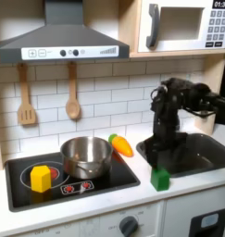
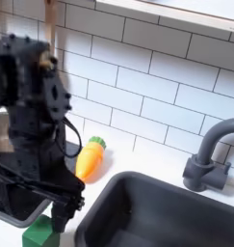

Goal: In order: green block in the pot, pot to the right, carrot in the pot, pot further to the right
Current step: 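Put the green block in the pot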

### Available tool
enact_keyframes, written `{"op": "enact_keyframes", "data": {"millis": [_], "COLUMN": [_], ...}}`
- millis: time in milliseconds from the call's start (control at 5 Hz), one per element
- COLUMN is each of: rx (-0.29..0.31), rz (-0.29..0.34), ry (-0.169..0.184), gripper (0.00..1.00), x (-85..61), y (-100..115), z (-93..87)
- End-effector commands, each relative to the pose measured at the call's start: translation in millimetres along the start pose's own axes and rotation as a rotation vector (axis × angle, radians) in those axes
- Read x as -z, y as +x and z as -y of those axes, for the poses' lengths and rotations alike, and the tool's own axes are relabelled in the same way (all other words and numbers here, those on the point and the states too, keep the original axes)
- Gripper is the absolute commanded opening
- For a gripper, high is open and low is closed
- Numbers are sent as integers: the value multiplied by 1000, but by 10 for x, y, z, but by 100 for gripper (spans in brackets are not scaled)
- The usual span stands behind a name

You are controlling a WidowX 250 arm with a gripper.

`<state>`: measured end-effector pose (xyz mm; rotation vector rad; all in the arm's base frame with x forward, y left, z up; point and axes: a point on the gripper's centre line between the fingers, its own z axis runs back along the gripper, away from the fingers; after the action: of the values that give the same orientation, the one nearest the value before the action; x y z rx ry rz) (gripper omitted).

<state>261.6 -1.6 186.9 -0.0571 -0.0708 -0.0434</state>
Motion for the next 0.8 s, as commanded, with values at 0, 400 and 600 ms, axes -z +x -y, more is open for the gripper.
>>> {"op": "enact_keyframes", "data": {"millis": [0, 400, 600], "rx": [53, 84, 93], "rz": [-61, -97, -104], "ry": [-6, 10, 27], "gripper": [100, 100, 100], "x": [295, 472, 527], "y": [112, 168, 166], "z": [28, 92, 85]}}
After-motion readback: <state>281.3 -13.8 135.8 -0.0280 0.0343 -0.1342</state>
